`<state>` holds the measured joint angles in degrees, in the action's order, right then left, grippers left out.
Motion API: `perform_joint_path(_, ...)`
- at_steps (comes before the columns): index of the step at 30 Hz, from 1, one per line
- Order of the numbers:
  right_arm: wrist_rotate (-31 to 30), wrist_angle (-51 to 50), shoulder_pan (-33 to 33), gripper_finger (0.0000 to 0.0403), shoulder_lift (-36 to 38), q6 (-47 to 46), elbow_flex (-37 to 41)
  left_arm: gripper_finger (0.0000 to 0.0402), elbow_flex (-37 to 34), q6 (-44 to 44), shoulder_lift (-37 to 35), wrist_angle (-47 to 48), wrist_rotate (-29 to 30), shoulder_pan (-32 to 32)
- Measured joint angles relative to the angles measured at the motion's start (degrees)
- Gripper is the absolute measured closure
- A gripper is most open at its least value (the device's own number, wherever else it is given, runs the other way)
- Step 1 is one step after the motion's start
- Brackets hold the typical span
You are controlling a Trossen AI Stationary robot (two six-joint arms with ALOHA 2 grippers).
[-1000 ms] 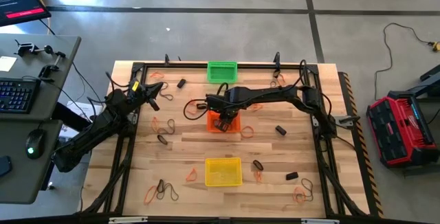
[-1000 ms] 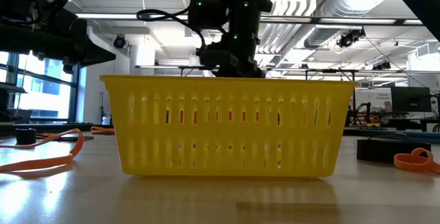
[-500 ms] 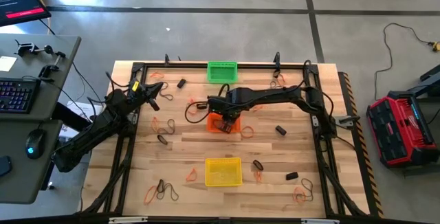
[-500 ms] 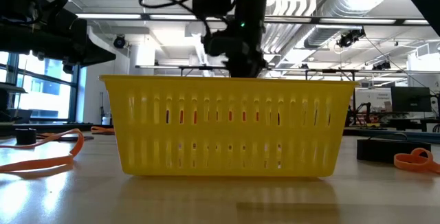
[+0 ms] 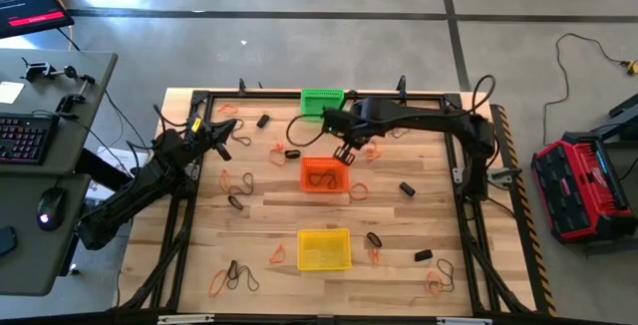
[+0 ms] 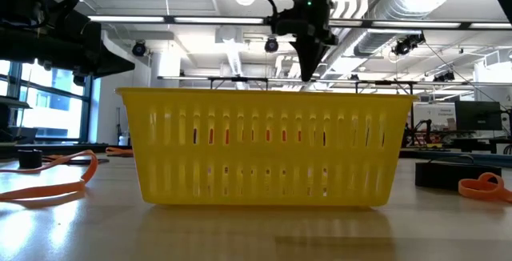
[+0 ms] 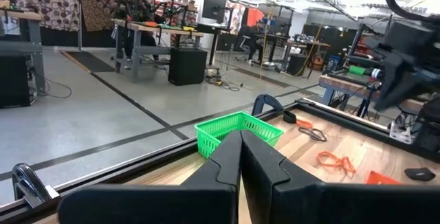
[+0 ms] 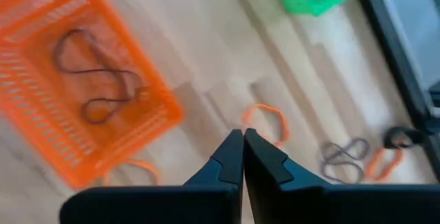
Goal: Sort rubber bands into baskets
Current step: Put the orange rubber band into the yellow bin
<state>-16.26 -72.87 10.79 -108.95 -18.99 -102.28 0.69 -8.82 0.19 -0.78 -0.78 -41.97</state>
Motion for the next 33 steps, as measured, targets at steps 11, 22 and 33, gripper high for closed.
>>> perform_joint_path(11, -0.31, 2.06, 3.09, 0.0403, 0.53, 2.55, 0.02, 0.0402, 0.00, 0.00, 0.00, 0.00, 0.00, 0.00)
perform_joint_path(22, -0.99, 11.14, 4.13, 0.0403, 0.53, 1.05, 0.02, 0.0401, 0.00, 0.00, 0.00, 0.00, -0.02, 0.00)
perform_joint_path(33, -1.60, 23.42, 4.13, 0.0403, 0.72, 1.19, 5.99, 0.0401, 0.00, 0.00, 0.00, 0.00, -0.02, 0.02)
